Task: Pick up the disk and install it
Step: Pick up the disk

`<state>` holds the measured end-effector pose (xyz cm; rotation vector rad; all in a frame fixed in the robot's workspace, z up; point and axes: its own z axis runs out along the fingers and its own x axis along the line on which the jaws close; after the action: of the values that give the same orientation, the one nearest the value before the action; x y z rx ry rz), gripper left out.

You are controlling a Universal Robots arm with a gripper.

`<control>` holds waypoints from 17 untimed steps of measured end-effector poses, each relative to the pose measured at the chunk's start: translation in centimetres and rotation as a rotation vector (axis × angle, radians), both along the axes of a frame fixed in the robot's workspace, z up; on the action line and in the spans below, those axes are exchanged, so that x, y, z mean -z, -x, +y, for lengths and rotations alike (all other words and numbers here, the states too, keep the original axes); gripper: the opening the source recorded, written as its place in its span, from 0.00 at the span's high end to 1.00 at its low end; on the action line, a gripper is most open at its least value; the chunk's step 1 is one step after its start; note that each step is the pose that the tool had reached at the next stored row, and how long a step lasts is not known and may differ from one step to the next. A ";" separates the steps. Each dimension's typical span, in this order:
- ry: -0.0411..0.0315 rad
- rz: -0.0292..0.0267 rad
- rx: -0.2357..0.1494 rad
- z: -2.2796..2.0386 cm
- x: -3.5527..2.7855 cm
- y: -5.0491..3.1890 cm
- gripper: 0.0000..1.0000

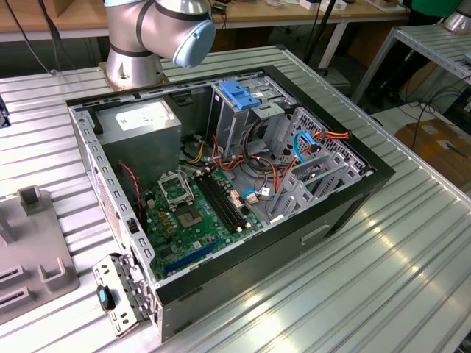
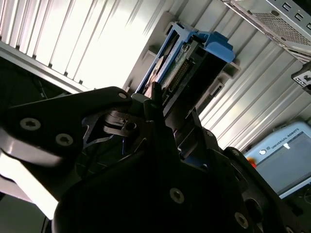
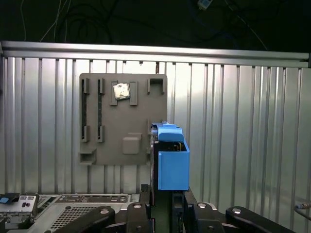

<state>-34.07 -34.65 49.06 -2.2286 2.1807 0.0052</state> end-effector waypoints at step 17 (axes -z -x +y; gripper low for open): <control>0.0000 0.0000 0.000 0.00 0.00 -6.04 0.65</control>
<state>-28.03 -34.65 49.06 -2.2285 2.1807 0.0052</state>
